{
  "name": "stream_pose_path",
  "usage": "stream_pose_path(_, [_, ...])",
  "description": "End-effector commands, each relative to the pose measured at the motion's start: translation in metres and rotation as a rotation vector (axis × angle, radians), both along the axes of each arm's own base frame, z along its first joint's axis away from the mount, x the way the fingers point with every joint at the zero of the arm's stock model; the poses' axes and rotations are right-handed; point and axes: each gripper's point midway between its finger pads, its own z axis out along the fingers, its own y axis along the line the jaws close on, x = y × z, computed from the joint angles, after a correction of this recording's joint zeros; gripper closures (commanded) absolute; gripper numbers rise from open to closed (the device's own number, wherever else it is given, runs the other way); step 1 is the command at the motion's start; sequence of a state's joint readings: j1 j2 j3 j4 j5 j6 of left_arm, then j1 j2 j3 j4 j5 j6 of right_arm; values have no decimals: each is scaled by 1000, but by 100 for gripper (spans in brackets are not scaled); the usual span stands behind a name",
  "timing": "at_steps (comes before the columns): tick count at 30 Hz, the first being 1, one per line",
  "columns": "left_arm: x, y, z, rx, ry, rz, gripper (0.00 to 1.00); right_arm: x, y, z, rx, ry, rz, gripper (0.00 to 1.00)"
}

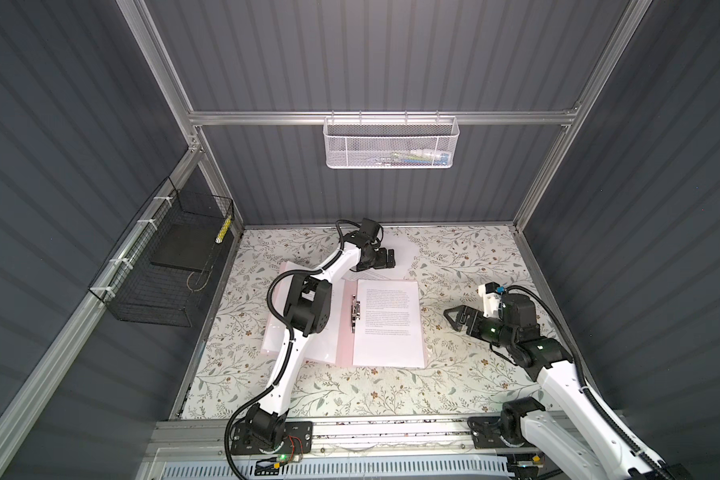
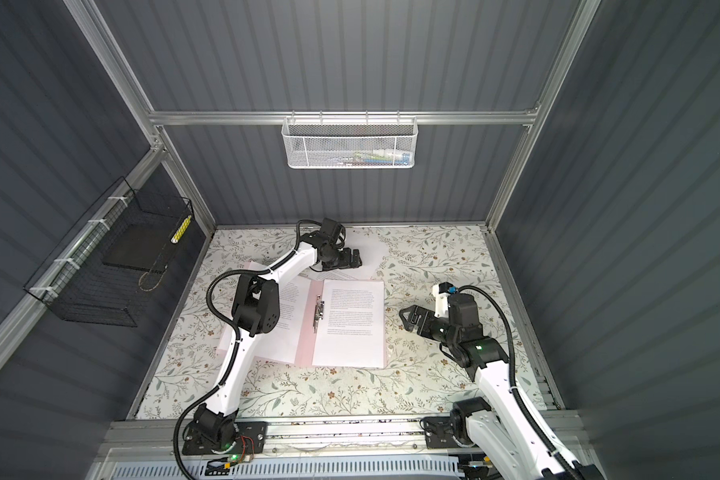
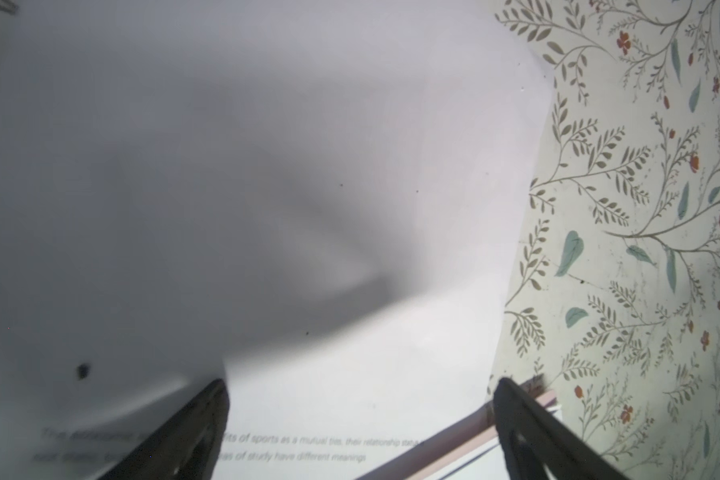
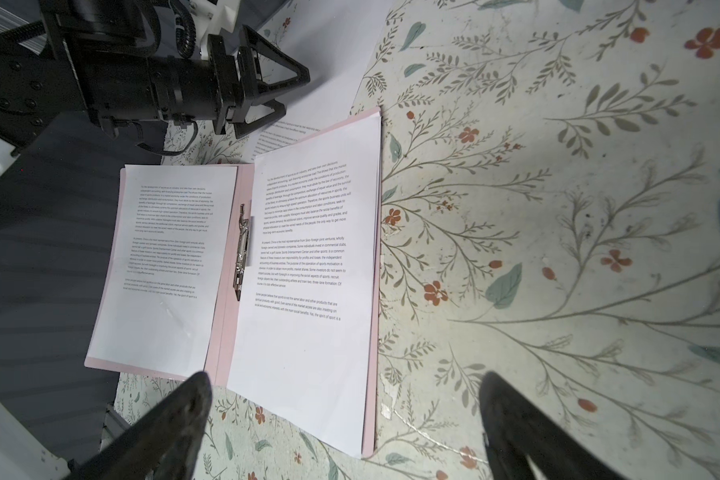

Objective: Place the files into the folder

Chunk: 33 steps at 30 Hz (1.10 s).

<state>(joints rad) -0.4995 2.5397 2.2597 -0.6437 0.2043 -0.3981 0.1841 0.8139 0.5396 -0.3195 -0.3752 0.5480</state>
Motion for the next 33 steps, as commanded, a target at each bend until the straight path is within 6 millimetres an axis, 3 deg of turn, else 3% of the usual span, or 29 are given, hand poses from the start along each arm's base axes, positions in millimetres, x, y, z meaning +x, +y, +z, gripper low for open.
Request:
stream_pose_path(1, [-13, -14, -29, -41, 86, -44, 0, 0, -1, 3, -1, 9, 9, 1])
stream_pose_path(5, [-25, -35, -39, -59, 107, -93, 0, 4, -7, 8, 3, 4, -21, 1])
stream_pose_path(14, [-87, -118, -66, -119, 180, -274, 0, 10, -21, 11, 26, 21, -98, 1])
stream_pose_path(18, [-109, -148, -67, -182, 193, -329, 0, 11, -29, 10, 23, 30, -141, 1])
stream_pose_path(28, [-156, -195, -62, -252, 217, -441, 0, 18, -57, 7, 17, 51, -276, 1])
stream_pose_path(33, [-192, -209, -69, -239, 253, -499, 0, 32, -87, 33, 36, 0, -380, 1])
